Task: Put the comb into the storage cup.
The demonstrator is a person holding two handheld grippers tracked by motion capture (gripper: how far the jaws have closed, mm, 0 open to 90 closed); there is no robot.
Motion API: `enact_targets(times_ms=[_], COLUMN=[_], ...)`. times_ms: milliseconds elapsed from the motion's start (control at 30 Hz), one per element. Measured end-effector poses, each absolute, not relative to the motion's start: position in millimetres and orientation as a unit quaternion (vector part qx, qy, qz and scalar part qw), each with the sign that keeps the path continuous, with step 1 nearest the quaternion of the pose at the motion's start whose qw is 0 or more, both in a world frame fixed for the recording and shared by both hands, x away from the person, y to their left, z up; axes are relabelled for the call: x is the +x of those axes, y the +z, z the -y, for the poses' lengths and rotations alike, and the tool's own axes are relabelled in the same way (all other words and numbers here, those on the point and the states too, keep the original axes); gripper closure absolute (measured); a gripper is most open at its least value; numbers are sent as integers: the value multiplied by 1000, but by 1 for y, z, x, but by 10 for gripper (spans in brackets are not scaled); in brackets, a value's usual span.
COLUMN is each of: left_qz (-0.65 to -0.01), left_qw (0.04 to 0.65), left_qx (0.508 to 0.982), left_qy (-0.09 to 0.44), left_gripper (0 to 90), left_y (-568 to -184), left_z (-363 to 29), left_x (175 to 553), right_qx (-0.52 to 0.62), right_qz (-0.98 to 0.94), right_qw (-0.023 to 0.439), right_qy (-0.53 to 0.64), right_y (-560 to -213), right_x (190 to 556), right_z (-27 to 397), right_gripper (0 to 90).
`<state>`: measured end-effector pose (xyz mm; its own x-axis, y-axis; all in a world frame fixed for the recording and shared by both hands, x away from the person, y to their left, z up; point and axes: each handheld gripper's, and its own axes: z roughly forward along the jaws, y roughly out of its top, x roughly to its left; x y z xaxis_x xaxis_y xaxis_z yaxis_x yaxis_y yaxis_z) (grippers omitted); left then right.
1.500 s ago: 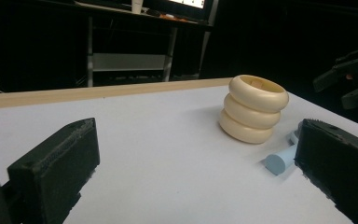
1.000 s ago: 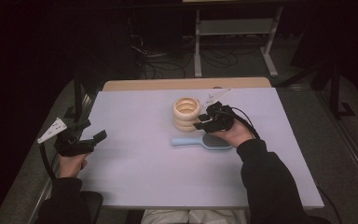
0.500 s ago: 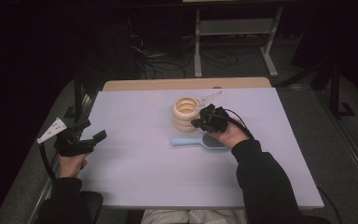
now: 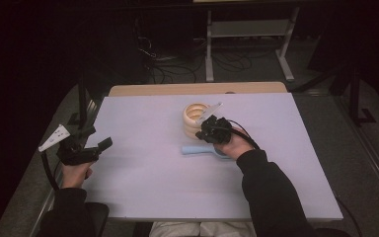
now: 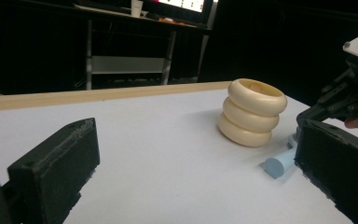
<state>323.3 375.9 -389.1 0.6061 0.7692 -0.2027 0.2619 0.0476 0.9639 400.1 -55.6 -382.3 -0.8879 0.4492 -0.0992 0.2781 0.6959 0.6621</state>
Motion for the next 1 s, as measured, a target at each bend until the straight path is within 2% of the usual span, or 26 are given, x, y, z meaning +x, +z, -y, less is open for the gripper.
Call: enact_targets(times_ms=[1000], left_qz=[-392], left_qw=[608], left_qx=[659], left_qy=[206], left_gripper=[0], left_y=[-390], left_z=[-376], left_x=[324], right_qx=[201], right_qz=[-923], right_qw=[104], right_qy=[312], right_y=[-423], right_x=[416], right_z=[21], right_gripper=[890])
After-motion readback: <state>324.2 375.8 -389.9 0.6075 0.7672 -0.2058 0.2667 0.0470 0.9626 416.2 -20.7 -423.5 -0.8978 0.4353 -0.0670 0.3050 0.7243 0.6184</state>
